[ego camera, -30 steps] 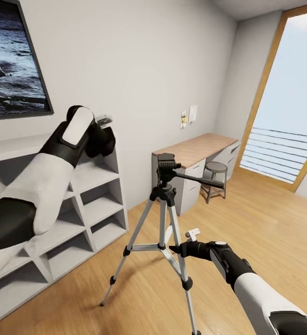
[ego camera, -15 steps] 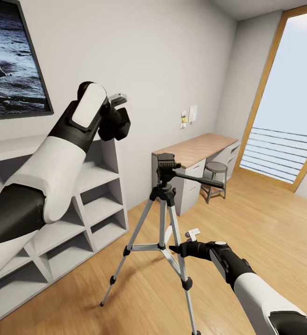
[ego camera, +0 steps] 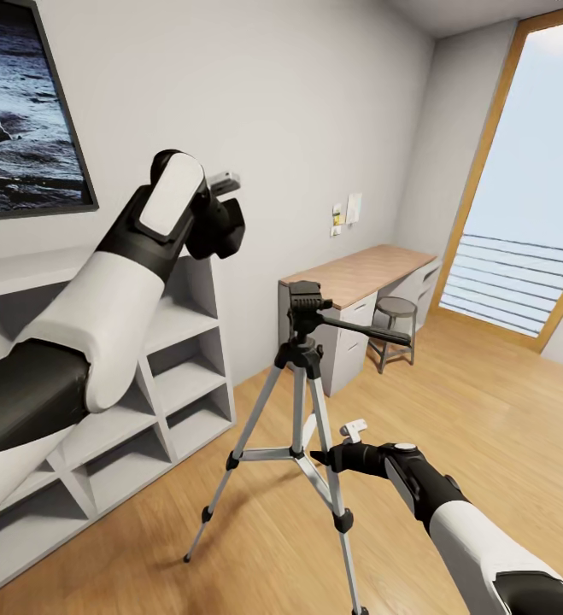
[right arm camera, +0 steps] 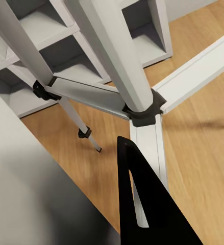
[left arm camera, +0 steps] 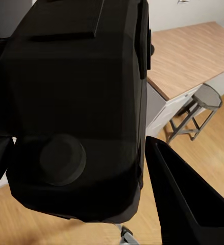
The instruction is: Attach the digital camera to the camera tripod in the bedroom.
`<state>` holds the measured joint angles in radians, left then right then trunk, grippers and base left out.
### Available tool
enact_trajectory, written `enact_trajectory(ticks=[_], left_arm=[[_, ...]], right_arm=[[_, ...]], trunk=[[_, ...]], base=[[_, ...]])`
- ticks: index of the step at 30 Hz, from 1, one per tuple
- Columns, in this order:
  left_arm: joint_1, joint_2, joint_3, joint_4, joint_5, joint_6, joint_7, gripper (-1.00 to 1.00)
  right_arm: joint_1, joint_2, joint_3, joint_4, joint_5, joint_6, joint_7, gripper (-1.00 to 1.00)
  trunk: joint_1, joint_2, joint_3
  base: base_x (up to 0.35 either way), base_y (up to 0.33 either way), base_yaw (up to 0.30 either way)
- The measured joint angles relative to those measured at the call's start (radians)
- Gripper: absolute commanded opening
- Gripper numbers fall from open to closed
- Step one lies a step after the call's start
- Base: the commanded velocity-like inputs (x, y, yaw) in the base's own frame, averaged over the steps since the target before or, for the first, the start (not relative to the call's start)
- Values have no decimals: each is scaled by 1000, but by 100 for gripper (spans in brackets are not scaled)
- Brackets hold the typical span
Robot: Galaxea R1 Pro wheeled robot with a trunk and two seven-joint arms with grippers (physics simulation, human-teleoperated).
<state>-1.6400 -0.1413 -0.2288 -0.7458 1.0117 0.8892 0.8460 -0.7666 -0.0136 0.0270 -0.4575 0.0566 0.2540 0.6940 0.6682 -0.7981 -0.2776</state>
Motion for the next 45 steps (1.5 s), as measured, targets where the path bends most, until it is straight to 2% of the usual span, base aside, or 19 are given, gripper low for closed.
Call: enact_trajectory(ticks=[6,10,13,16,18,20,21,22,23,24,25,28,34,35,39,40,41,43,45], left_arm=[[7,-8,-11,0,-8,-5,0,-100],[7,-14,-71,0,-10,-4,-3,-100],[8,-14,-92,1,-10,-1,-12,-100],[8,-11,-110,-4,-9,-1,-63,-100],[7,-1,-122,-18,-8,-2,-159,-100],[7,33,-145,-50,-1,-7,-366,-100],[7,46,-154,-58,-11,-5,-428,-100],[7,128,-225,-90,-58,-36,-699,-100],[7,142,-237,-93,-22,-55,-794,-100],[8,162,-249,-92,-61,-82,-844,-100],[8,193,-267,-95,-79,-131,-895,-100],[9,209,-277,-104,-93,-158,-919,-100],[11,213,-290,-114,-118,-164,-896,-100],[11,213,-314,-126,-125,-160,-894,-100],[11,216,-459,-156,-188,-136,-890,-100],[12,216,-528,-161,-210,-126,-888,-100],[11,217,-553,-163,-217,-124,-894,-100],[11,218,-571,-164,-228,-123,-929,-100],[11,222,-593,-161,-244,-124,-1004,-100]], right_arm=[[0,-1,0,0,3,-1,2,-100],[0,0,-2,0,8,-1,3,-100],[0,1,-4,-1,11,-1,2,-100],[0,2,-5,-1,12,-1,3,-100],[0,1,-4,0,10,-1,3,-100],[0,1,-3,0,9,-1,2,-100],[0,1,-3,0,9,-1,2,-100],[0,1,-3,-1,9,0,2,-100],[0,1,-2,0,7,-1,2,-100],[0,1,-2,0,6,0,1,-100],[0,1,-1,0,4,0,1,-100],[0,1,0,0,3,0,-1,-100],[0,0,0,0,0,1,1,-100],[0,0,0,-1,1,1,1,-100],[0,-1,0,0,2,0,2,-100],[0,0,-2,-1,7,-1,4,-100],[0,0,-6,1,11,-3,5,-100],[0,-1,-7,3,12,-4,8,-100],[0,-3,-5,3,10,-4,10,-100]], trunk=[[0,0,0],[0,0,0],[0,0,0],[0,0,0],[0,0,0],[0,0,0],[0,0,0],[0,0,0],[0,0,0],[0,0,0],[0,0,0],[0,0,0],[0,0,0],[0,0,0],[0,0,0],[0,0,0],[0,0,0],[0,0,0],[0,0,0]], base=[[0,0,0],[0,0,0],[0,0,0],[0,0,0],[0,0,0],[0,0,0],[0,0,0],[0,0,0],[0,0,0],[0,0,0],[0,0,0],[0,0,0],[0,0,0],[0,0,0],[0,0,0],[0,0,0],[0,0,0],[0,0,0],[0,0,0]])
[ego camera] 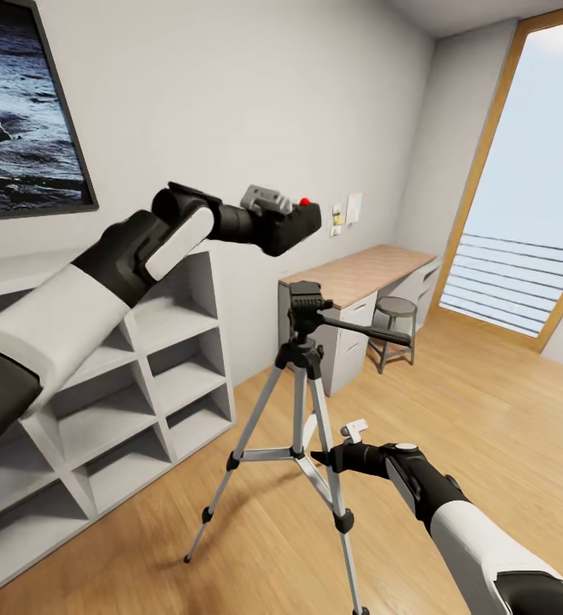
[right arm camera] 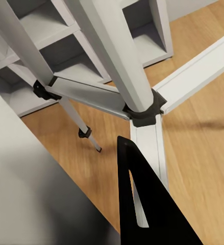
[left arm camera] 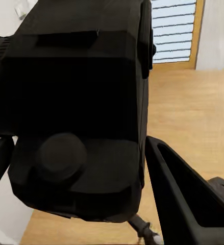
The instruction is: Attach the digital camera to the camera tripod in the bedroom.
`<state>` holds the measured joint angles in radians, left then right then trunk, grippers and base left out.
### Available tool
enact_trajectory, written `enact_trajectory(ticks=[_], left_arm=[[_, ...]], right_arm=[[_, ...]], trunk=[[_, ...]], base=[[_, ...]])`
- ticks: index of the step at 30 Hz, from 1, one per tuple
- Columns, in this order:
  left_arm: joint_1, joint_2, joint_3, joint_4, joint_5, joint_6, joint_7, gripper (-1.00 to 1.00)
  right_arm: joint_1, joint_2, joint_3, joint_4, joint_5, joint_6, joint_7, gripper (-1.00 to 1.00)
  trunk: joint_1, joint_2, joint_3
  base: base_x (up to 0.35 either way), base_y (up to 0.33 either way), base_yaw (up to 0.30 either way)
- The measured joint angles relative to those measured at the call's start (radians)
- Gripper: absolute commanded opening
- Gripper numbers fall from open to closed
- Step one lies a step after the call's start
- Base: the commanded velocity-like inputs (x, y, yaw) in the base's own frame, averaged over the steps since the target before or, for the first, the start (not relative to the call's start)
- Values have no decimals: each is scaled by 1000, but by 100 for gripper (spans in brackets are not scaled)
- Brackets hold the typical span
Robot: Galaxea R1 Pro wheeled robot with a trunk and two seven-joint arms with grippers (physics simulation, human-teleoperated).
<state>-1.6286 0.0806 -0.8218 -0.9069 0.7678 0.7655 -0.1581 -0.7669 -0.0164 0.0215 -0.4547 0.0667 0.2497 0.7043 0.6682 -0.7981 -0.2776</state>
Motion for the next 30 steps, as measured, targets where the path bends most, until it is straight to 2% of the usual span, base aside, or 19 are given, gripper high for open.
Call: enact_trajectory(ticks=[1,2,4,5,6,7,8,9,10,12,14,18,22,25,26,27,30], left_arm=[[0,7,-24,5,-24,-1,-65,-100],[0,18,-46,9,-71,-5,-138,-100],[0,40,-69,12,-205,-16,-275,-100],[0,44,-70,12,-240,-19,-305,-100],[-1,53,-31,12,-392,-33,-405,-100],[-1,55,5,12,-427,-36,-431,-100],[-1,56,26,12,-438,-36,-440,-100],[-1,57,67,12,-460,-39,-452,-100],[-1,58,103,12,-473,-39,-461,-100],[-1,60,140,11,-482,-39,-474,-100],[-1,60,161,10,-486,-42,-496,-100],[0,62,180,17,-487,-79,-557,-100],[0,61,189,43,-485,-134,-589,-100],[0,54,193,117,-482,-171,-605,-100],[1,37,200,222,-482,-239,-638,-100],[1,30,203,255,-484,-273,-654,-100],[1,22,205,296,-480,-342,-701,-100]], right_arm=[[0,-1,1,-1,-1,0,2,-100],[0,-2,2,-1,-2,0,3,-100],[0,-4,2,0,-2,0,4,-100],[0,-4,2,0,-1,0,4,-100],[0,-4,3,0,-2,0,5,-100],[0,-4,2,0,-2,0,5,-100],[0,-4,2,0,-2,0,5,-100],[0,-4,3,0,-2,0,4,-100],[0,-4,3,0,-3,0,4,-100],[0,-4,4,-1,-3,1,3,-100],[0,-4,4,-1,-5,1,3,-100],[0,-4,5,-1,-5,1,2,-100],[0,-4,5,-2,-5,1,2,-100],[0,-4,5,-2,-5,2,2,-100],[0,-4,6,-2,-5,2,2,-100],[0,-4,4,-3,-3,3,2,-100],[0,-4,5,-2,-5,2,2,-100]], trunk=[[0,0,0],[0,0,0],[0,0,0],[0,0,0],[0,0,0],[0,0,0],[0,0,0],[0,0,0],[0,0,0],[0,0,0],[0,0,0],[0,0,0],[0,0,0],[0,0,0],[0,0,0],[0,0,0],[0,0,0]], base=[[0,0,0],[0,0,0],[0,0,0],[0,0,0],[0,0,0],[0,0,0],[0,0,0],[0,0,0],[0,0,0],[0,0,0],[0,0,0],[0,0,0],[0,0,0],[0,0,0],[0,0,0],[0,0,0],[0,0,0]])
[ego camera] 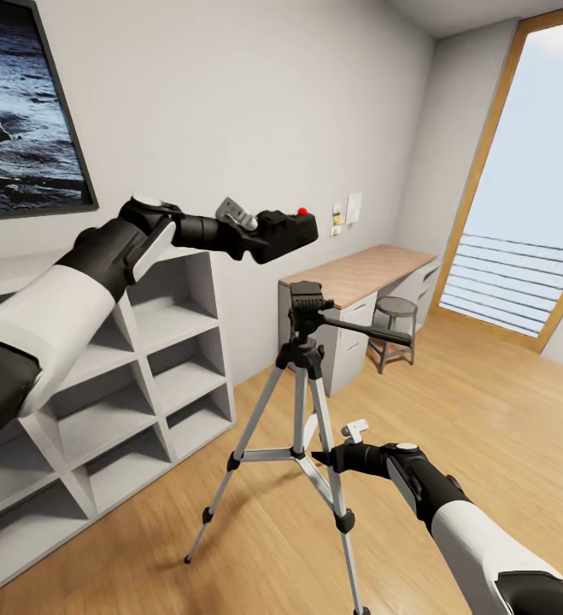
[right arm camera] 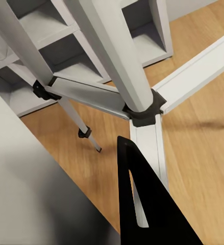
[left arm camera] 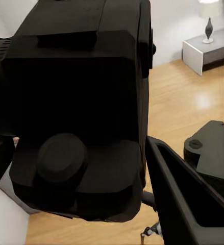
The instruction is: Attach the digital camera to the camera tripod in the bedroom.
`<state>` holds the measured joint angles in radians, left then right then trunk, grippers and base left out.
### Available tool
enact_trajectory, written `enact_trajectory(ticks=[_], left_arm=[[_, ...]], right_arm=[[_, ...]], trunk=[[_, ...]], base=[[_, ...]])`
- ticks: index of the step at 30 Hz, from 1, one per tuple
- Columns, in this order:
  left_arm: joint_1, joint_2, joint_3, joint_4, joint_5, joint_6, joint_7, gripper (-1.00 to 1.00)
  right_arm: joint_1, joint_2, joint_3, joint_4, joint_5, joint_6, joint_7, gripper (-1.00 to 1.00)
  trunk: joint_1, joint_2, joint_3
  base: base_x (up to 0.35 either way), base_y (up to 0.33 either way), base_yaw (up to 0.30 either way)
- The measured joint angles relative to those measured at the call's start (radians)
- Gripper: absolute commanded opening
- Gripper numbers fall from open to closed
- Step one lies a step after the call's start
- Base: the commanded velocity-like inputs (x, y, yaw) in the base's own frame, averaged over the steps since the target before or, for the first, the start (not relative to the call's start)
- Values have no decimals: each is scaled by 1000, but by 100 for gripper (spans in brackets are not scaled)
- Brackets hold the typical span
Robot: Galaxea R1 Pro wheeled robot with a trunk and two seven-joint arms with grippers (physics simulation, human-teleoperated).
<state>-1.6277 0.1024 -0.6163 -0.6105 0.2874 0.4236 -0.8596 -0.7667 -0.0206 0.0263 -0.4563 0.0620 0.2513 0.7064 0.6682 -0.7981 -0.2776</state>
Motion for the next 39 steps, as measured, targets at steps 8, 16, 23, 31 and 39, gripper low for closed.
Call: enact_trajectory(ticks=[8,16,23,31,39], left_arm=[[-1,-4,3,23,-2,-54,-43,-100],[0,-22,5,17,-4,-57,-45,-100],[0,-76,5,20,-6,-85,-46,-100],[0,-81,2,21,-8,-149,-43,-100],[-1,-82,-8,8,-17,-135,-34,-100]], right_arm=[[0,0,-1,1,1,-1,1,-100],[0,0,0,1,-2,0,-1,-100],[0,1,2,0,-7,1,-5,-100],[0,1,2,0,-7,1,-6,-100],[0,1,2,0,-6,1,-5,-100]], trunk=[[0,0,0],[0,0,0],[0,0,0],[0,0,0],[0,0,0]], base=[[0,0,0],[0,0,0],[0,0,0],[0,0,0],[0,0,0]])
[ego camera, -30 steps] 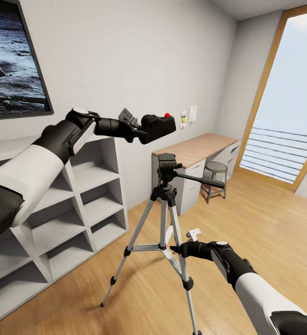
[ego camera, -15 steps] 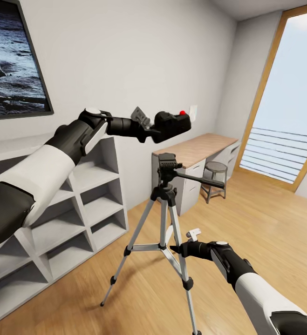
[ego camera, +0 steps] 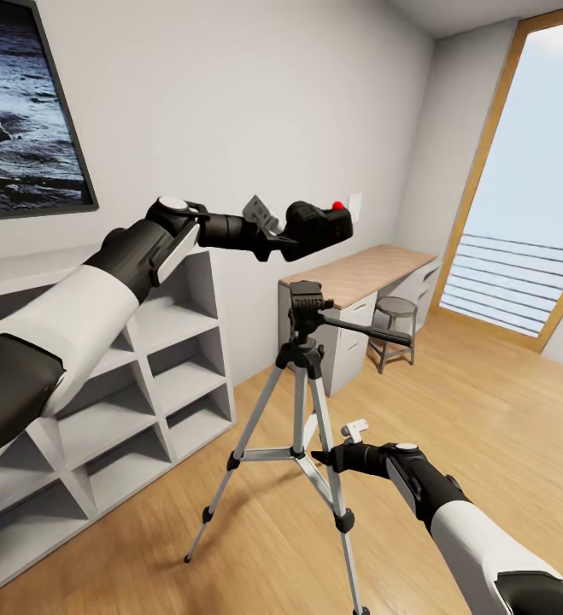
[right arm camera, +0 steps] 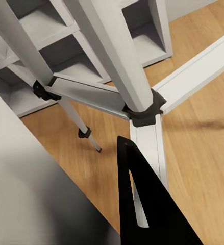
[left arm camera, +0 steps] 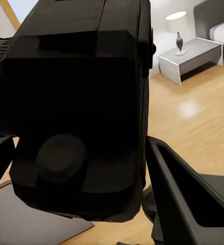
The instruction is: Attach the digital camera to the camera tripod in the bedroom.
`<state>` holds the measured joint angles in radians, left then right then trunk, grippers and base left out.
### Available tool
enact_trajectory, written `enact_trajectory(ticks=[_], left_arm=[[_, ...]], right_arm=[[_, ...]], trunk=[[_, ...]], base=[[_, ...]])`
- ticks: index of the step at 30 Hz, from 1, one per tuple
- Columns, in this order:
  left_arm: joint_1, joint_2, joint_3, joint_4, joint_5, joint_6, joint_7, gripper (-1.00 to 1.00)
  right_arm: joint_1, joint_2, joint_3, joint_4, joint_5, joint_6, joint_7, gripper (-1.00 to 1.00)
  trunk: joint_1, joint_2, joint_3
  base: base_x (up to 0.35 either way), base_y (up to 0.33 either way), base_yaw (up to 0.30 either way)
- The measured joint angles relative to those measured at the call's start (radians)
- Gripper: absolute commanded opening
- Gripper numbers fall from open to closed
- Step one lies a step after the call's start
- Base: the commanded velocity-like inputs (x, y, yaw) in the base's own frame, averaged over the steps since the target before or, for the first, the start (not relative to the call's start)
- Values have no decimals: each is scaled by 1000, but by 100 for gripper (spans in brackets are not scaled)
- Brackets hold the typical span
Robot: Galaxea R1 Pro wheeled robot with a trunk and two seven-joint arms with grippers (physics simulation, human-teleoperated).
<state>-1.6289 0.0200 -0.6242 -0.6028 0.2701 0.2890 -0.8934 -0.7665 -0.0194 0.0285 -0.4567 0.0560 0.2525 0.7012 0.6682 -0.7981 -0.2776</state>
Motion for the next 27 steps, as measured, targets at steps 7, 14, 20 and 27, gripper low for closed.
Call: enact_trajectory(ticks=[7,14,20,27], left_arm=[[-1,18,2,37,-3,95,-214,-100],[-2,30,4,31,-4,105,-246,-100],[-2,37,4,29,-36,102,-247,-100],[-2,38,8,27,-71,114,-248,-100]], right_arm=[[0,1,-3,0,5,-1,1,-100],[0,1,-1,0,4,-1,1,-100],[0,0,-1,0,4,-1,1,-100],[0,1,-2,0,3,0,0,-100]], trunk=[[0,0,0],[0,0,0],[0,0,0],[0,0,0]], base=[[0,0,0],[0,0,0],[0,0,0],[0,0,0]])
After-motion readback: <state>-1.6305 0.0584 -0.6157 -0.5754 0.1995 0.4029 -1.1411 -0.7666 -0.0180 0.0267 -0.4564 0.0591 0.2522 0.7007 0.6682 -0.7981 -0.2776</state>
